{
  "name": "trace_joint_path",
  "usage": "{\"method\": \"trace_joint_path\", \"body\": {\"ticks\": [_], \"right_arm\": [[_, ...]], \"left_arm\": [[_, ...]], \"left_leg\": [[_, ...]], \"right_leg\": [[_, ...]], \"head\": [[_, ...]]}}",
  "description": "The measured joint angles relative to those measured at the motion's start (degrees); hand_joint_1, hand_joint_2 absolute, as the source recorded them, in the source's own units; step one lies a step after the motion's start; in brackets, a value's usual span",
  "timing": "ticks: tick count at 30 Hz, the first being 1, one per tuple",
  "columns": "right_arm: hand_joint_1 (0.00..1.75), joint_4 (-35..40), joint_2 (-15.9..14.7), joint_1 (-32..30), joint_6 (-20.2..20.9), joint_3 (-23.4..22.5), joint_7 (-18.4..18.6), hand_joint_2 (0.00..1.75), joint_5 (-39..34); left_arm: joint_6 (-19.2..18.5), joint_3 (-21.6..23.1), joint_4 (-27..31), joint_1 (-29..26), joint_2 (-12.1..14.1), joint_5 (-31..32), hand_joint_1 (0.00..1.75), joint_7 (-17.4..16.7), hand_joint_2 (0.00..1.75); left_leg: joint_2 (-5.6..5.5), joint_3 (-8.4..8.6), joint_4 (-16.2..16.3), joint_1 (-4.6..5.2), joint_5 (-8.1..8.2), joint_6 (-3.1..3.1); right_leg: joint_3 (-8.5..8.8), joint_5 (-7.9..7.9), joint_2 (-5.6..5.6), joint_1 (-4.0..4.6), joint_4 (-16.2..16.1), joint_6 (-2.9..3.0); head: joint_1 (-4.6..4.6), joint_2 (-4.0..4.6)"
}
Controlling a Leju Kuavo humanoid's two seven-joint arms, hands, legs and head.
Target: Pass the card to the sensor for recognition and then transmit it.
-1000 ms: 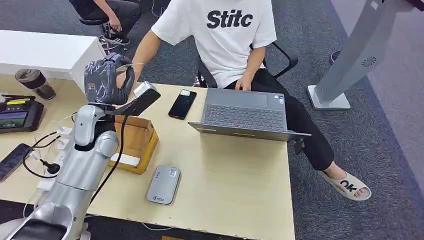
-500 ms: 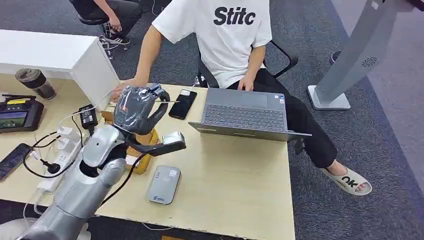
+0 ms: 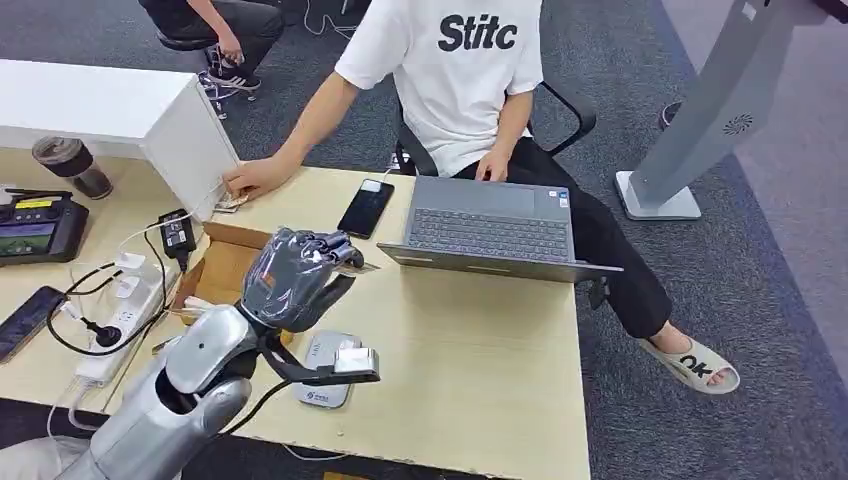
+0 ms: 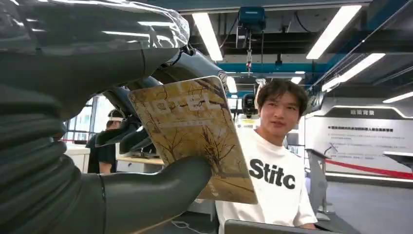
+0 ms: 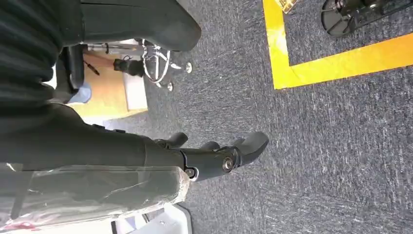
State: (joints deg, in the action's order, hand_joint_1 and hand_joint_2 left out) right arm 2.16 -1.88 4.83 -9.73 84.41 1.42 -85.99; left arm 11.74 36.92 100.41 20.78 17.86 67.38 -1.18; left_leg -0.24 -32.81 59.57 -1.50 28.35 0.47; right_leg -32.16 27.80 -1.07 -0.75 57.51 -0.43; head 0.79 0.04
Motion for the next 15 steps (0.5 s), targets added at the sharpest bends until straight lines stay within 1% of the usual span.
{"method": "trace_joint_path", "body": {"ticks": [12,15], "right_arm": [[0.0,0.0,0.0,0.0,0.0,-0.5,0.1,1.75,0.0],[0.0,-0.1,0.1,-0.1,0.0,-1.0,0.4,1.75,0.0]], "left_arm": [[-0.4,0.3,1.7,-0.6,1.0,0.0,1.75,0.0,1.75],[-1.3,0.8,3.2,-1.3,2.0,0.7,1.75,-0.3,1.75]], "left_leg": [[0.0,0.01,0.0,0.0,0.0,0.0],[0.0,0.0,0.0,0.0,0.0,0.0]], "right_leg": [[0.0,0.0,0.01,0.0,0.0,0.0],[0.0,0.0,0.01,0.0,0.0,0.0]], "head": [[-0.02,0.0],[0.0,0.0]]}}
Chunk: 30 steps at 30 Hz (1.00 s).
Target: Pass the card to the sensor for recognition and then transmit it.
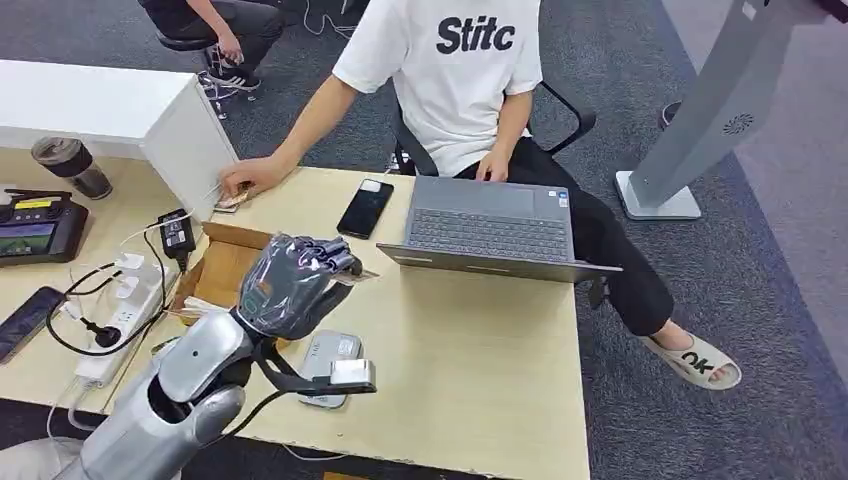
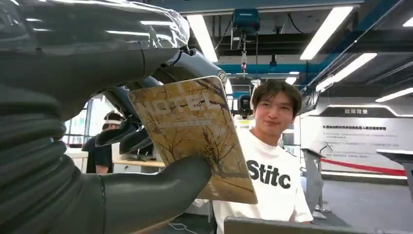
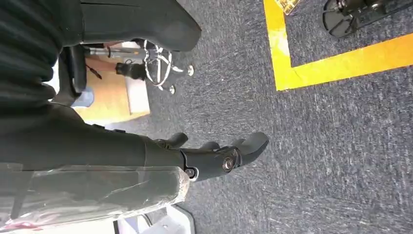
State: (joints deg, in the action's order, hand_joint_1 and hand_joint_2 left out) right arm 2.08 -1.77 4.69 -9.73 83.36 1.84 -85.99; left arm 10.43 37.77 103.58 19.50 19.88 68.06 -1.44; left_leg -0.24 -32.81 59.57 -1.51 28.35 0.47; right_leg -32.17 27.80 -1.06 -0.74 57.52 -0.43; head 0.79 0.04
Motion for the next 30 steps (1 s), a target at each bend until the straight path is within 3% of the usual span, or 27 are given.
{"method": "trace_joint_path", "body": {"ticks": [7,9,11,13,17,23,30], "right_arm": [[0.0,-0.9,2.5,0.2,0.0,-1.8,-1.9,1.75,0.0],[0.0,-1.0,4.2,0.3,0.0,-2.0,-3.7,1.75,0.1],[0.0,-1.3,6.3,0.7,-1.2,-1.9,-4.7,1.75,0.1],[0.0,-1.4,7.8,1.3,-4.4,-1.3,-4.8,1.75,0.2],[0.0,-1.6,10.0,2.6,-12.5,0.9,-4.6,1.75,0.4],[0.0,-1.8,12.0,5.4,-15.9,3.9,-2.2,1.75,1.7],[0.0,-0.6,12.9,9.1,-16.1,5.7,1.5,1.75,1.7]], "left_arm": [[-2.9,2.8,3.7,-2.8,2.8,0.2,1.75,-1.8,1.75],[-4.9,3.3,4.3,-6.5,4.0,-0.7,1.75,-3.0,1.75],[-2.6,3.3,3.5,-12.7,4.4,-0.2,1.75,-3.4,1.75],[0.3,3.5,1.2,-16.4,4.4,-0.2,1.75,-3.6,1.75],[0.5,3.5,-1.5,-20.7,3.6,0.0,1.75,-4.5,1.75],[-0.6,3.5,-4.3,-22.4,2.2,0.0,1.75,-4.8,1.75],[-0.1,3.4,-8.4,-21.1,0.6,0.4,1.75,-4.3,1.75]], "left_leg": [[0.01,-0.05,-0.1,-0.01,0.01,0.0],[0.16,0.08,-0.1,0.0,0.06,0.07],[0.32,0.17,-0.2,-0.01,0.11,0.11],[0.2,0.04,-0.1,-0.08,0.08,0.13],[0.17,0.04,-0.1,-0.06,0.07,0.13],[0.12,0.05,-0.1,-0.06,-0.02,0.12],[-0.17,0.02,-0.1,-0.05,-0.15,0.13]], "right_leg": [[0.03,0.01,0.0,0.01,0.0,0.0],[0.05,0.02,-0.17,-0.01,0.0,0.02],[-0.03,0.04,-0.39,0.01,0.0,0.05],[-0.09,0.05,-0.2,0.04,0.0,0.06],[-0.07,0.05,-0.17,0.03,0.0,0.06],[0.0,0.02,-0.12,0.03,0.0,0.06],[0.05,-0.01,0.19,0.03,0.0,0.06]], "head": [[0.0,0.0],[0.0,0.0],[-0.15,0.0],[-0.06,0.0],[-0.11,0.0],[-0.13,0.0],[-0.09,0.0]]}}
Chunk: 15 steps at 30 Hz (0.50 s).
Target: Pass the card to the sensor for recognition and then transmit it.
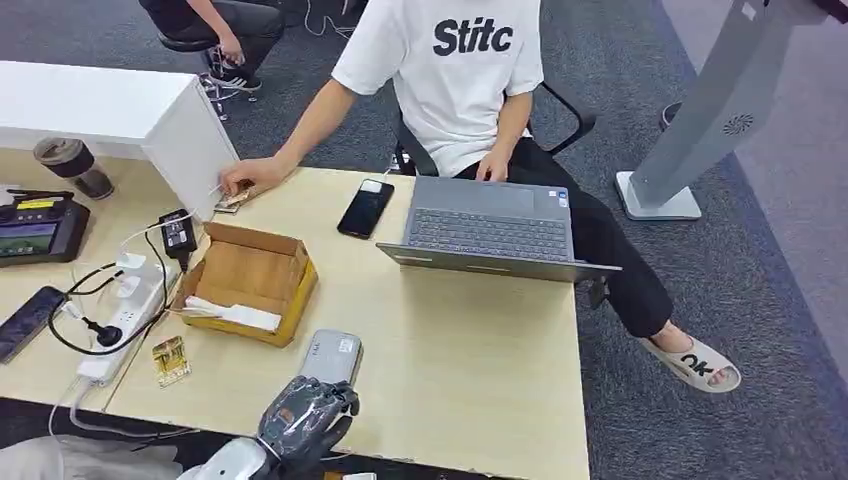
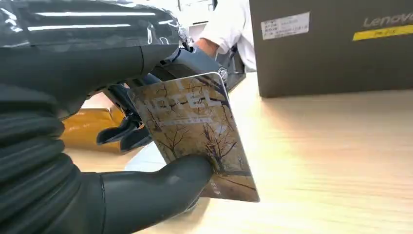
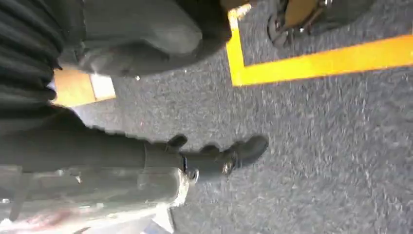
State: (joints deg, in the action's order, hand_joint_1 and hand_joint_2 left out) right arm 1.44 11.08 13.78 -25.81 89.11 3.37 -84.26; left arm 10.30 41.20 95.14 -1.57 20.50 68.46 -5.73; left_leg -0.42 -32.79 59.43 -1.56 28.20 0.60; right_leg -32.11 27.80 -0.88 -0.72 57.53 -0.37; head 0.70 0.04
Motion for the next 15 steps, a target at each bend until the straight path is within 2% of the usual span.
{"method": "trace_joint_path", "body": {"ticks": [5,9,12,15], "right_arm": [[0.0,2.4,-0.4,0.8,0.0,0.5,0.9,1.75,0.3],[0.0,13.2,-4.6,0.8,0.0,-0.7,4.7,1.75,7.2],[0.0,21.3,-7.6,-0.4,0.0,-6.1,8.9,1.75,17.7],[0.0,25.9,-9.4,-1.9,0.0,-11.5,10.4,1.75,22.9]], "left_arm": [[1.0,-0.7,-3.2,2.1,-1.3,0.2,1.75,0.0,1.75],[5.1,-0.9,-5.0,4.5,-1.7,5.9,1.75,-0.6,1.75],[7.7,-0.9,-5.9,6.1,-1.9,10.2,1.75,-1.4,1.75],[8.1,-0.9,-6.0,7.1,-1.9,10.6,1.75,-1.4,1.75]], "left_leg": [[-0.2,-0.04,0.0,0.0,-0.06,0.05],[-0.22,-0.02,0.0,0.02,-0.08,0.03],[-0.2,-0.03,0.0,0.03,-0.08,0.03],[-0.2,-0.04,0.0,0.03,-0.08,0.03]], "right_leg": [[-0.01,0.0,0.15,0.01,0.0,0.0],[0.0,-0.02,0.15,-0.01,0.0,-0.01],[-0.01,-0.03,0.13,-0.02,0.0,0.0],[-0.01,-0.03,0.14,-0.02,0.0,0.0]], "head": [[0.02,0.0],[0.0,0.0],[0.0,0.0],[0.02,0.0]]}}
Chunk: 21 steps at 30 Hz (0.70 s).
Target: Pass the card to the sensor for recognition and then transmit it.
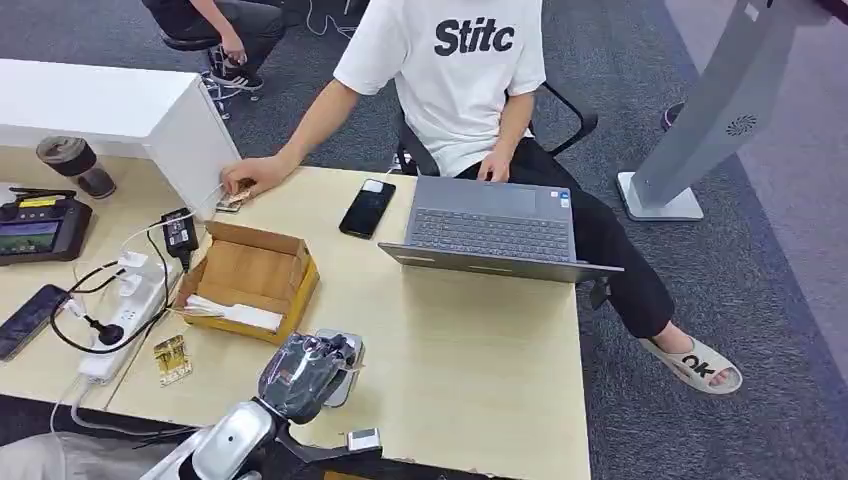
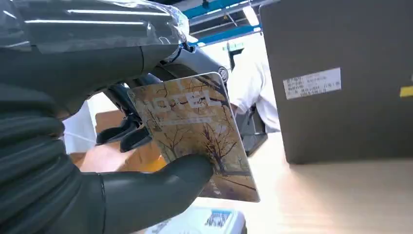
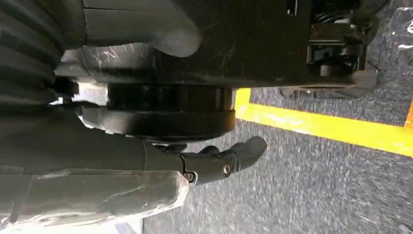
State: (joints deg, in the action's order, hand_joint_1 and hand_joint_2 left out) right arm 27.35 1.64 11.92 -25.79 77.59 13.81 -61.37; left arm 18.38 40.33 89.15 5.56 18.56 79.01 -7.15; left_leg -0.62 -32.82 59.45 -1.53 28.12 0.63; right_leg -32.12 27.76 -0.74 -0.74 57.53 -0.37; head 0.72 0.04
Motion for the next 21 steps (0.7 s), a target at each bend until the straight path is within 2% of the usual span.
{"method": "trace_joint_path", "body": {"ticks": [3,8,13,16,19,21], "right_arm": [[0.0,3.1,-1.4,-1.0,-0.1,-3.6,0.3,1.75,0.8],[0.0,5.9,-2.7,-1.6,-0.9,-6.6,0.5,1.75,1.4],[0.0,8.0,-2.9,-3.4,-1.3,-11.6,3.2,1.75,10.1],[0.0,8.4,-2.6,-4.6,-1.3,-16.7,3.8,1.75,14.9],[0.0,8.0,-1.8,-5.5,-1.3,-21.4,3.6,1.75,17.9],[0.0,7.4,-0.9,-6.0,-1.3,-25.2,3.5,1.75,20.8]], "left_arm": [[0.0,0.0,-0.1,0.6,0.0,0.0,1.75,0.0,1.75],[0.1,0.0,-0.1,0.7,-0.3,0.2,1.75,0.0,1.75],[0.3,0.0,-0.1,1.5,-0.3,0.3,1.75,-0.1,1.75],[-2.0,0.0,-0.1,2.5,-0.3,-1.0,1.75,-0.6,1.75],[-4.9,0.0,-0.1,2.8,-0.2,-2.6,1.75,-2.6,1.75],[-5.4,-0.3,-0.1,2.8,0.2,-2.8,1.75,-4.3,1.75]], "left_leg": [[0.01,0.0,0.0,0.0,0.0,0.0],[0.01,0.0,0.0,-0.02,0.0,0.0],[0.01,0.0,0.0,-0.02,0.0,0.0],[0.01,-0.01,0.0,-0.02,0.0,0.0],[0.01,-0.02,0.0,-0.01,0.0,0.0],[0.01,-0.03,0.0,-0.01,0.0,0.0]], "right_leg": [[-0.01,0.0,-0.01,0.01,0.0,0.0],[-0.03,0.0,-0.03,0.01,0.0,0.0],[-0.04,0.0,-0.02,0.02,0.0,0.0],[-0.03,0.0,-0.01,0.01,0.0,0.0],[-0.03,0.0,-0.02,0.01,0.0,0.0],[-0.04,0.0,-0.01,0.01,0.0,0.0]], "head": [[-0.02,0.0],[0.0,0.0],[0.0,0.0],[-0.02,0.0],[0.0,0.0],[0.0,0.0]]}}
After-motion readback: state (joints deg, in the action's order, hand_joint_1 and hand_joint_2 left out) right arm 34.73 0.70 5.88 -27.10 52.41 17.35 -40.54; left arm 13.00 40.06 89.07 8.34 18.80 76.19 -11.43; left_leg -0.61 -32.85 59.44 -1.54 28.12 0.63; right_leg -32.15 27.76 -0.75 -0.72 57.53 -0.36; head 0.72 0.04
